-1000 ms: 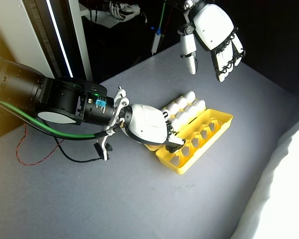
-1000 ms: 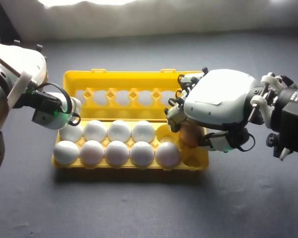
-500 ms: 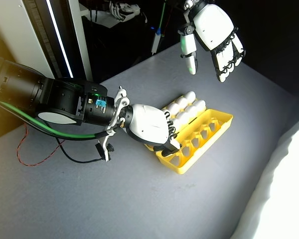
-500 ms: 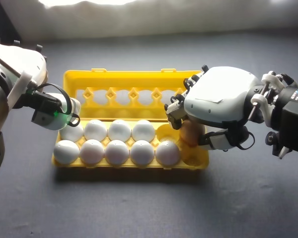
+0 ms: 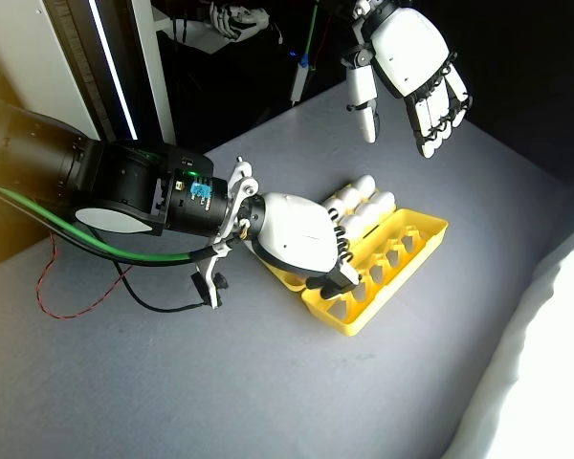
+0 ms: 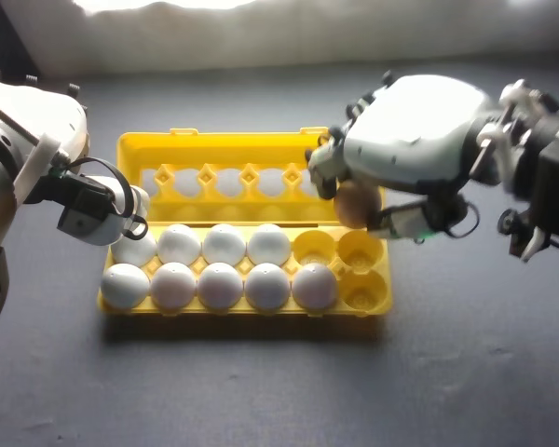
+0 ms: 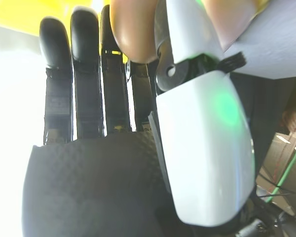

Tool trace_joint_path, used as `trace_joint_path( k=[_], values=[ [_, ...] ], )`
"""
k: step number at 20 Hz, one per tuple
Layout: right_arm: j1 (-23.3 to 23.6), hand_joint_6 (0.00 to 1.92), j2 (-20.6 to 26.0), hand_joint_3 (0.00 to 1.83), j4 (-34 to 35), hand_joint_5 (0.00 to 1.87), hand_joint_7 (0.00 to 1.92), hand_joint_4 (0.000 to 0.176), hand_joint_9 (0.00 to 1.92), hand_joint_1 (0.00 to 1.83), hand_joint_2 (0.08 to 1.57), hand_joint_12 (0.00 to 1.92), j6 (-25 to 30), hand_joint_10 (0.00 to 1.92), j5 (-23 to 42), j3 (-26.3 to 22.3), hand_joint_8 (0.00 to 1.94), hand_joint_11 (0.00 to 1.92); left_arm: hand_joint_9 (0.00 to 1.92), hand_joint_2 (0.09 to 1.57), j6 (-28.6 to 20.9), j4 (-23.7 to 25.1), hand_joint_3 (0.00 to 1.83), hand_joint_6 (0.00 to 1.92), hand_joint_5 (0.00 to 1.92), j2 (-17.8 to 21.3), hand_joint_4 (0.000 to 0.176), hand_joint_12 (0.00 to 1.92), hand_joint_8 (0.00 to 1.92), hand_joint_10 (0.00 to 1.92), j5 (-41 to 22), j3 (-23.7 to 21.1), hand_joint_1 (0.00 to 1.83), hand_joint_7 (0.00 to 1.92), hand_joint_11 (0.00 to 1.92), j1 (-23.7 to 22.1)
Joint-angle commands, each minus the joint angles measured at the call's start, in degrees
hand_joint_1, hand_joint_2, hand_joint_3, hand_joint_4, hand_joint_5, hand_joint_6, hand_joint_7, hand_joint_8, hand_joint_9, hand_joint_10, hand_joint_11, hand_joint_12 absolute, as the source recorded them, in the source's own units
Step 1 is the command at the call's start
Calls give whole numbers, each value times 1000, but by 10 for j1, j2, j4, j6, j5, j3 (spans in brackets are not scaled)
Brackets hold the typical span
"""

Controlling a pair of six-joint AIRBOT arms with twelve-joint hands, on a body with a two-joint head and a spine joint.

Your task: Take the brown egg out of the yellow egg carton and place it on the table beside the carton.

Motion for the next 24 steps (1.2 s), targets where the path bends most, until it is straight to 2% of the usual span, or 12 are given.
trace_joint_path(
  k=[1,2,5,7,9,11,15,18,22,24],
  values=[
    [12,1277,14,2,-4,791,871,0,800,1354,1175,1482,-2,1350,50,-9,1132,526,444,1308,2,55,1,3,451,4,0,726,4,8,16,-3,186,482,64,-6],
    [15,1294,22,2,-4,777,858,0,788,1351,1182,1488,-11,1368,47,-16,1155,510,424,1318,2,55,6,3,423,4,0,722,2,3,16,-3,124,460,47,-6],
    [30,1343,62,3,-8,743,834,0,752,1345,1199,1491,-29,1410,26,-44,1192,484,439,1309,2,54,0,11,449,4,0,725,8,7,16,-3,144,480,48,-6],
    [31,1306,85,0,-9,773,856,0,766,1349,1189,1489,-29,1378,17,-57,1166,499,458,1306,2,54,0,11,463,4,0,726,10,11,16,-3,164,496,65,-6],
    [20,1269,114,0,-9,804,868,0,779,1352,1179,1488,-26,1358,7,-74,1145,518,469,1304,2,54,0,0,468,4,0,686,0,3,16,-3,169,500,95,-6],
    [-1,1319,130,2,-9,764,848,0,777,1349,1188,1507,-26,1371,10,-88,1173,489,471,1309,2,54,3,0,463,4,0,683,1,3,16,-3,162,502,90,-6],
    [-28,1294,127,0,-9,792,847,0,755,1348,1189,1474,-26,1392,24,-84,1159,467,451,1311,2,53,2,0,454,4,0,684,0,0,16,-3,154,488,67,-7],
    [-43,1294,114,0,-8,774,859,0,811,1354,1179,1460,-25,1335,34,-74,1147,532,460,1300,2,53,0,4,466,4,0,697,5,3,16,-3,198,503,74,-7],
    [-62,1350,96,2,-8,729,840,0,788,1349,1193,1485,-25,1366,52,-60,1194,507,438,1310,2,54,2,2,436,4,0,687,4,5,16,-3,181,473,54,-7],
    [-70,1314,86,0,-8,761,853,0,810,1353,1183,1485,-25,1338,55,-47,1162,516,453,1303,2,54,0,8,459,4,0,695,8,8,16,-3,200,491,66,-7]
  ],
)
